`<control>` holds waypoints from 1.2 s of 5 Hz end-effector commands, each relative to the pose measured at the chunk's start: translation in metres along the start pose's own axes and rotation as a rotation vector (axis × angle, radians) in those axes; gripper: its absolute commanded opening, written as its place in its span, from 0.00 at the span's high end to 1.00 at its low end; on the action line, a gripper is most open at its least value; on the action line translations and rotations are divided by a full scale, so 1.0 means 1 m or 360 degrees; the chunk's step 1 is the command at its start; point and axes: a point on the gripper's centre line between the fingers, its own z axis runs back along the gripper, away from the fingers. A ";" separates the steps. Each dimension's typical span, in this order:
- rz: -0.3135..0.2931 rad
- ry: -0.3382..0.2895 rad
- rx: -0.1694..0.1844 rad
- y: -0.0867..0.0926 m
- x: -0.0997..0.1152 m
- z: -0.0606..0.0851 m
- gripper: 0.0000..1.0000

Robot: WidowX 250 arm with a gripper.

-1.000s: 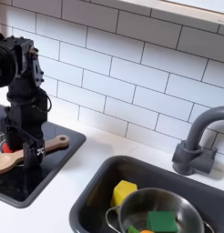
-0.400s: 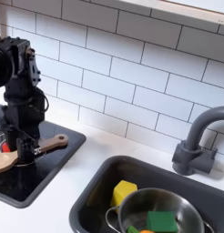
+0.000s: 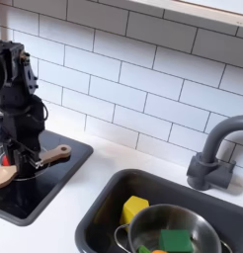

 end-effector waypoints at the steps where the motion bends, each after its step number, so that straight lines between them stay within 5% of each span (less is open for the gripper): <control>1: 0.0248 -0.0246 -0.0078 -0.004 -0.024 0.013 1.00; 3: 0.0395 -0.0514 -0.0063 -0.004 -0.038 0.029 1.00; 6: 0.0506 -0.0963 0.0061 0.015 -0.009 0.072 1.00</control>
